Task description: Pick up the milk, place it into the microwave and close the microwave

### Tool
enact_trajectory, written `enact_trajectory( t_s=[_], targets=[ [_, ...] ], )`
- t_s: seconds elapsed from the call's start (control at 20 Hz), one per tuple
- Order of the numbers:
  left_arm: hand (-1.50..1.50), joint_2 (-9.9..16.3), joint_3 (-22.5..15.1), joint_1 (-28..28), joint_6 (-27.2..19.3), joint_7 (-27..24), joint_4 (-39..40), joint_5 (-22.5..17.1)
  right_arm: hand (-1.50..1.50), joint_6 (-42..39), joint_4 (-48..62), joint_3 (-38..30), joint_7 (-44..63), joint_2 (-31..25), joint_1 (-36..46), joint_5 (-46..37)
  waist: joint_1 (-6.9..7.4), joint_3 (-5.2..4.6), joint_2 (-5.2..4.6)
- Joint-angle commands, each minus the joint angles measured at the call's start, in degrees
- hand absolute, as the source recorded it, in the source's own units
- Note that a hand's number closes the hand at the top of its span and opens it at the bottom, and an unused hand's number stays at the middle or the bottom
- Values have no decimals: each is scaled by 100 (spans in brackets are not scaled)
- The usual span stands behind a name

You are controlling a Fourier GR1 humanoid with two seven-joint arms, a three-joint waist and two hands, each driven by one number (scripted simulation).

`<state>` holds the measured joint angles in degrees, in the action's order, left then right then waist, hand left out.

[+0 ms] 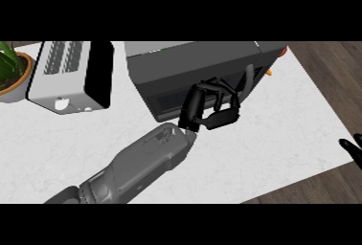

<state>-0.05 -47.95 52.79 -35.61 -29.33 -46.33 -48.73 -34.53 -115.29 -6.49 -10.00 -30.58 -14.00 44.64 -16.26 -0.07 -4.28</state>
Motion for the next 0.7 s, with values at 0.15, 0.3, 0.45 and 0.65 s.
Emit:
enact_trajectory(
  t_s=[0.15,0.3,0.45,0.65],
  targets=[
    [150,5,426,386,-111,-121,641,-253,-150,-141,-101,68,41,-76,7,137,-64,2,-103],
    [150,5,347,321,-133,-220,645,-330,-150,-146,-172,20,88,-165,36,165,-116,-6,-107],
    [150,5,346,329,-101,-326,702,-368,-150,-93,-155,65,108,-114,-3,210,-88,-2,-139],
    [150,5,309,306,-160,-401,692,-487,-150,-123,-218,46,159,-203,22,277,-137,-5,-153]
  ],
)
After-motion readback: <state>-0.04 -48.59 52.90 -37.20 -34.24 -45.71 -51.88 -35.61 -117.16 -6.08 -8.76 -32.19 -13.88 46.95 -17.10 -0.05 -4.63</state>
